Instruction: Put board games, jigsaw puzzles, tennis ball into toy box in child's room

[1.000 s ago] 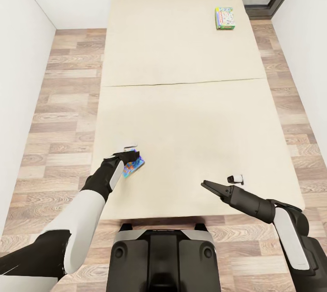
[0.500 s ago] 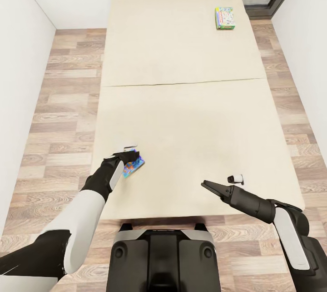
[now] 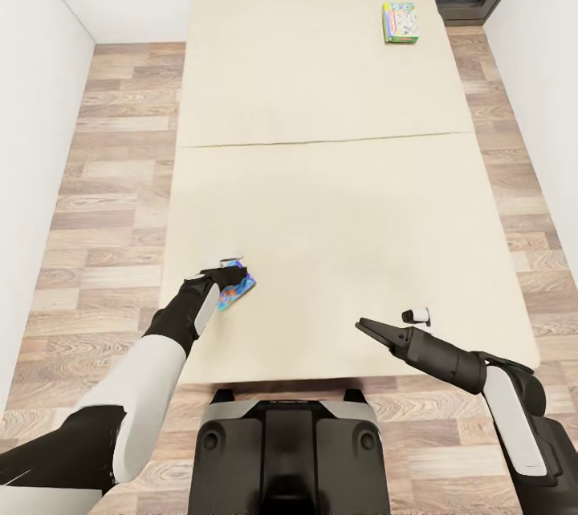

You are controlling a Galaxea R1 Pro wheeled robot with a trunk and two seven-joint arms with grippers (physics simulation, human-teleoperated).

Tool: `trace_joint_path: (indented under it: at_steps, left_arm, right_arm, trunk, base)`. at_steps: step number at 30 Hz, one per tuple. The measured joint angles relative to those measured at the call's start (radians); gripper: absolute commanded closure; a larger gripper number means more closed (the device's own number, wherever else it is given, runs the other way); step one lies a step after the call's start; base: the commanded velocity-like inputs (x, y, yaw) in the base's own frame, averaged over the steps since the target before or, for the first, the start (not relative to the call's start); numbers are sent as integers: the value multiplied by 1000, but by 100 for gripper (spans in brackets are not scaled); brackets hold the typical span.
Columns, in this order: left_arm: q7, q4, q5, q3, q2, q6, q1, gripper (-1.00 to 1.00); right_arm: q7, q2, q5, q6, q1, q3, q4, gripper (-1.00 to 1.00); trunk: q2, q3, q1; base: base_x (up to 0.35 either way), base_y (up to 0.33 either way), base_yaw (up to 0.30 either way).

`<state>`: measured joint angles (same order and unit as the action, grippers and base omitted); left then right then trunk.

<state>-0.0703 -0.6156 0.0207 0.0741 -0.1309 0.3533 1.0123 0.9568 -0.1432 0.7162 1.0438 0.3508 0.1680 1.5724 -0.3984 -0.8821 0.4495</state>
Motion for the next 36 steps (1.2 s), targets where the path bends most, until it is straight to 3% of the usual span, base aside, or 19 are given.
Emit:
trace_joint_path:
  at_steps: [8, 36]
  left_arm:
    - [0, -1, -1, -28, 0, -20, 0, -100]
    - [0, 2, -3, -31, 0, -40, 0, -100]
  right_arm:
    - [0, 3, -1, 0, 0, -1, 1, -100]
    - [0, 2, 0, 0, 0, 0, 1, -100]
  trunk:
    - [0, -13, 0]
    - [0, -19, 0]
  base:
    - [35, 0, 0]
    - [-47, -8, 0]
